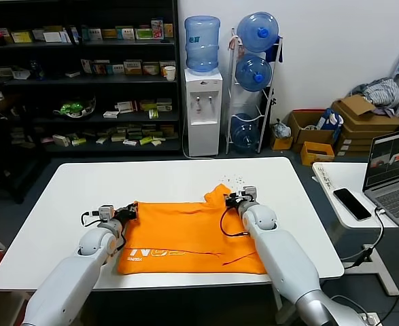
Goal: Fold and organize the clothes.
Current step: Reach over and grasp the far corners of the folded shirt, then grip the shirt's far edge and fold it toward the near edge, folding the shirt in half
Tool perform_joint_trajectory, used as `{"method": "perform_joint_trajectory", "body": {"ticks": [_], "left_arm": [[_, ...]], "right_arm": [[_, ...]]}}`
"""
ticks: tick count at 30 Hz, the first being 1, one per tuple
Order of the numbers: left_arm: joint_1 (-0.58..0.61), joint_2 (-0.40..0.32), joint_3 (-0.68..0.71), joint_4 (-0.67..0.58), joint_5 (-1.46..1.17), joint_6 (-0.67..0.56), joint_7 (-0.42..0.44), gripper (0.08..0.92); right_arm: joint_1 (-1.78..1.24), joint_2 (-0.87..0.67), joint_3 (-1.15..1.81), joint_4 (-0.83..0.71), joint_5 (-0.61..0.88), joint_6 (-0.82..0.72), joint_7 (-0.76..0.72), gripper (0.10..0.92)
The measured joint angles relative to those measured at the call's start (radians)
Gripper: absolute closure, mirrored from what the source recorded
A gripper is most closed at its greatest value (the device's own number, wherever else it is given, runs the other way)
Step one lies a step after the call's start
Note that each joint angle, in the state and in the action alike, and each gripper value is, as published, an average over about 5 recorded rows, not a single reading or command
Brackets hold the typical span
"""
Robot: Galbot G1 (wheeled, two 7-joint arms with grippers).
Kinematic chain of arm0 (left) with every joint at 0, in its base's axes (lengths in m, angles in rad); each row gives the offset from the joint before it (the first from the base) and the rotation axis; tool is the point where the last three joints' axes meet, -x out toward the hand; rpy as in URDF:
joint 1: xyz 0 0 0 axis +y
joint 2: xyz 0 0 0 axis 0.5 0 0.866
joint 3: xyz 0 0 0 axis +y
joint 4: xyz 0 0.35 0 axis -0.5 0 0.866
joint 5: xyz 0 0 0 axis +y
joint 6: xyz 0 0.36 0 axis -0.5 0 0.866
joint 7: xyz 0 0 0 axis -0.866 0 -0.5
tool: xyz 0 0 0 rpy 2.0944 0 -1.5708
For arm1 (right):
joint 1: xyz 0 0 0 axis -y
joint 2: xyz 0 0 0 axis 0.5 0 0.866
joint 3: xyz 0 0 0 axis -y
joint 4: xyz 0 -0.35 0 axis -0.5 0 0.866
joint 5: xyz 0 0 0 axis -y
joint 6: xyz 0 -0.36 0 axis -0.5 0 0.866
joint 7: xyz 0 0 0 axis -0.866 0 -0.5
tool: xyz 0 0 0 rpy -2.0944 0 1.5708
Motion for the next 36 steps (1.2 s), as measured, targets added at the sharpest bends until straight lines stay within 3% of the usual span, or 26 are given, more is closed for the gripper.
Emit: {"method": "perform_joint_trajectory", "body": {"ticks": [4,7,20,32,36], "left_arm": [[0.012,0.001,-0.002,-0.013,0.008,-0.021,0.004,0.906],[0.023,0.003,-0.008,-0.027,0.019,-0.041,0.005,0.908],[0.15,0.054,-0.074,-0.226,0.071,-0.109,-0.021,0.908],[0.445,0.125,-0.201,-0.525,0.081,-0.125,-0.05,0.908],[0.551,0.132,-0.246,-0.606,0.093,-0.125,-0.049,0.855]], "right_arm": [[-0.016,-0.012,0.001,0.029,0.011,0.034,-0.003,0.879],[-0.031,-0.022,0.004,0.063,0.02,0.063,-0.001,0.9],[-0.197,-0.141,0.024,0.364,0.084,0.087,0.061,0.9],[-0.526,-0.327,0.103,0.774,0.137,0.016,0.159,0.897],[-0.647,-0.372,0.146,0.891,0.137,-0.005,0.177,0.825]]}}
